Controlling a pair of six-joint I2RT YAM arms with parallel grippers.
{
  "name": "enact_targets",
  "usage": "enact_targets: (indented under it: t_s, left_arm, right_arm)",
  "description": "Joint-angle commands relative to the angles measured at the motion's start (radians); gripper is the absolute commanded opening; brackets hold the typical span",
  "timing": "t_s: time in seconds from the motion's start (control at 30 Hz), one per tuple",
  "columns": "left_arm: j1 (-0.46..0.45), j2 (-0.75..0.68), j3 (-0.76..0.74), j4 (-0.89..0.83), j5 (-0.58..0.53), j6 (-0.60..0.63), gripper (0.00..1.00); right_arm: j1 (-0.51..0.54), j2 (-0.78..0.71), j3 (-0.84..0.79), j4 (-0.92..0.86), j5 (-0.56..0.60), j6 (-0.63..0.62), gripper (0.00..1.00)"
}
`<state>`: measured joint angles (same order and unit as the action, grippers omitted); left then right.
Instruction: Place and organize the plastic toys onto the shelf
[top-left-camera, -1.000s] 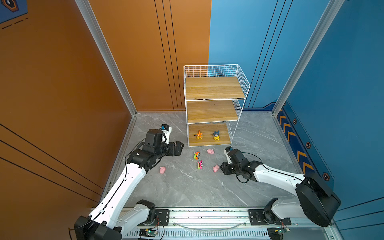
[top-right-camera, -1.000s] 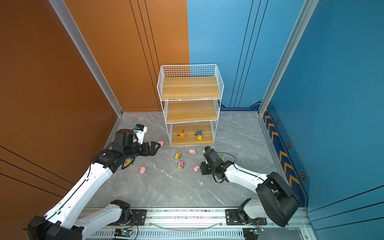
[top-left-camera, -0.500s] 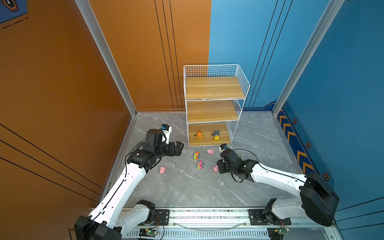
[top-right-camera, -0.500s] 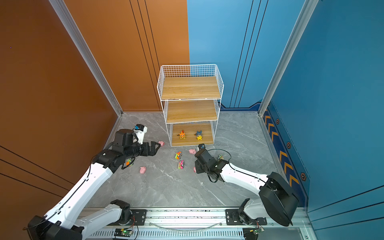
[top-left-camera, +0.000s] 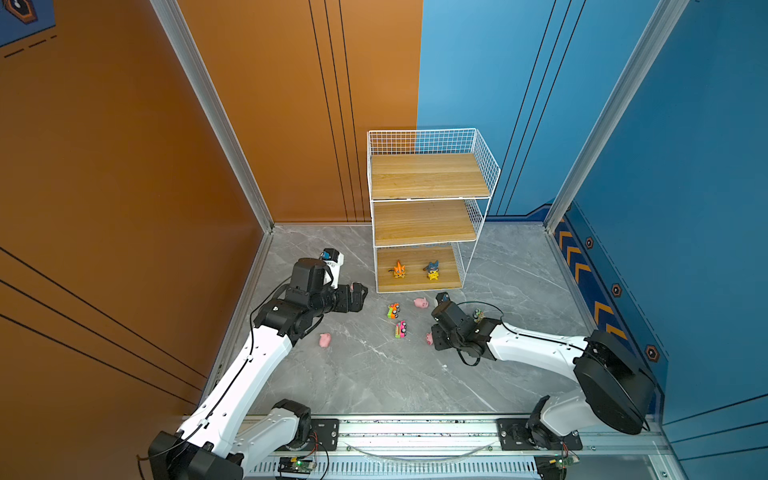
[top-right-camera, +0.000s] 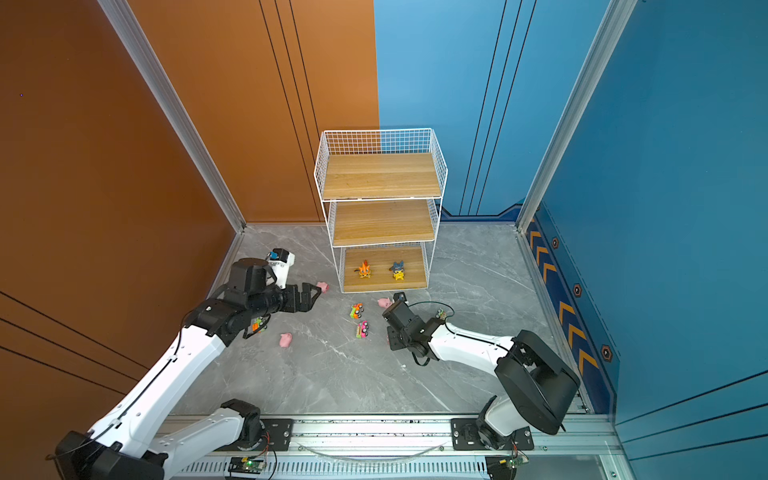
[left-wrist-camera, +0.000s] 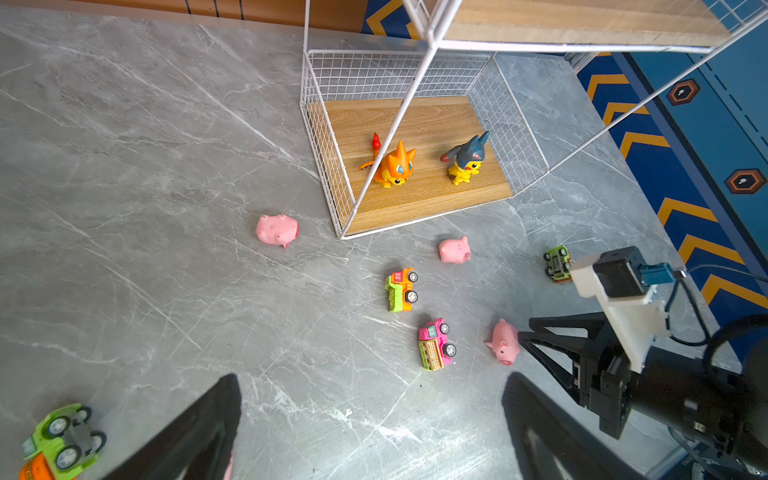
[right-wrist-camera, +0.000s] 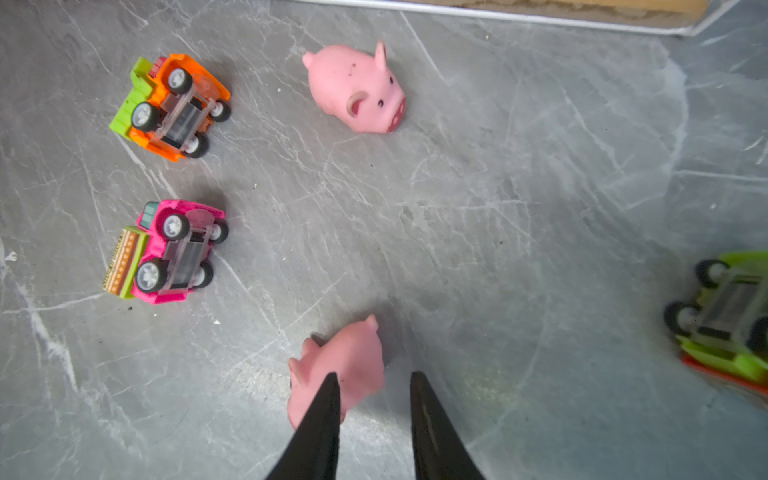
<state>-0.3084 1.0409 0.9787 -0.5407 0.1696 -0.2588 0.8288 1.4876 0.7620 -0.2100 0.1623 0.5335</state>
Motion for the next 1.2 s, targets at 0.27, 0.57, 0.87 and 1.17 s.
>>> enact_targets:
  t_s: [0.27,0.57,0.87,1.17]
  left_arm:
    - [-0.010,0.005,-0.009,0.007,0.018,0.004,0.99]
    - [-0.012,0.005,-0.010,0.007,0.018,0.004,0.99]
    - [-0.015,0.002,-0.009,0.007,0.019,0.004,0.99]
    - [-0.021,-0.007,-0.009,0.006,0.022,0.002,0.99]
  right_arm:
    - [0.016,-0.004,-0.059,-0.027,0.031,0.034,0.30]
    - [0.031,-0.041,-0.108,-0.044,0.049,0.064,0.30]
    - [0.019,-0.129,-0.142,-0.080,0.087,0.069,0.30]
    - [0.056,-0.224,-0.119,-0.118,0.161,0.189,0.38]
